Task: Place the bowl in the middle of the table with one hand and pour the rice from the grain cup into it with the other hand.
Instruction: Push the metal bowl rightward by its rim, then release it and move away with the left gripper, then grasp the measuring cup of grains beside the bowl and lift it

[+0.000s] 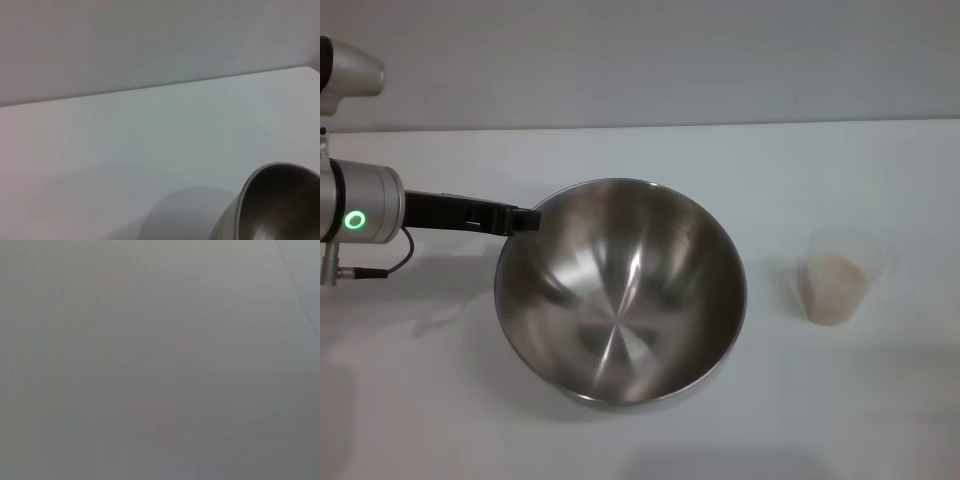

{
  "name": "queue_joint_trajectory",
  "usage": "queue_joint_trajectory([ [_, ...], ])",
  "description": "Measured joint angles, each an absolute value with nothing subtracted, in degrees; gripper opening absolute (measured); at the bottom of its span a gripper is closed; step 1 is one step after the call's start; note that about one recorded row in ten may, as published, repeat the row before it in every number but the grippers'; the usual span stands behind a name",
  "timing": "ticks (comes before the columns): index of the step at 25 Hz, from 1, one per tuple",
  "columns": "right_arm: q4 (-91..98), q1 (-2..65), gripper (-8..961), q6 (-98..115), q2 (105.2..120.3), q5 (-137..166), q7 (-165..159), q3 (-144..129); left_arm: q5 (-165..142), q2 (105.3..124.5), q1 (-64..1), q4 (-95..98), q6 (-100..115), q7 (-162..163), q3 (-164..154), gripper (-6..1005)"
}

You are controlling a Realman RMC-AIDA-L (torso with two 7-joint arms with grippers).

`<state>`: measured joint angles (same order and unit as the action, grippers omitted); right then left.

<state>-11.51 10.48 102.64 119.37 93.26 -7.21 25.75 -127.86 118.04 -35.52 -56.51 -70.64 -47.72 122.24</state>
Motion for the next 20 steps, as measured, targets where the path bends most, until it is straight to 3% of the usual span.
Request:
queue_joint_trajectory([
  [6,-11.5,10.4,786,102.6,119.35,93.1,-7.2,25.8,-127.6,118.04,-35.7,-56.5,-70.3,-47.7,122.3,66],
  [16,-11.5,10.3,785,102.6,119.35,92.9,-7.2,25.8,-124.4,118.04,-34.0,-65.3,-70.8,-48.5,122.7,202],
  [20,-11.4,10.0,784,102.8,119.35,92.9,-7.2,25.9,-120.9,118.71,-29.4,-75.6,-65.7,-55.3,119.8,435],
])
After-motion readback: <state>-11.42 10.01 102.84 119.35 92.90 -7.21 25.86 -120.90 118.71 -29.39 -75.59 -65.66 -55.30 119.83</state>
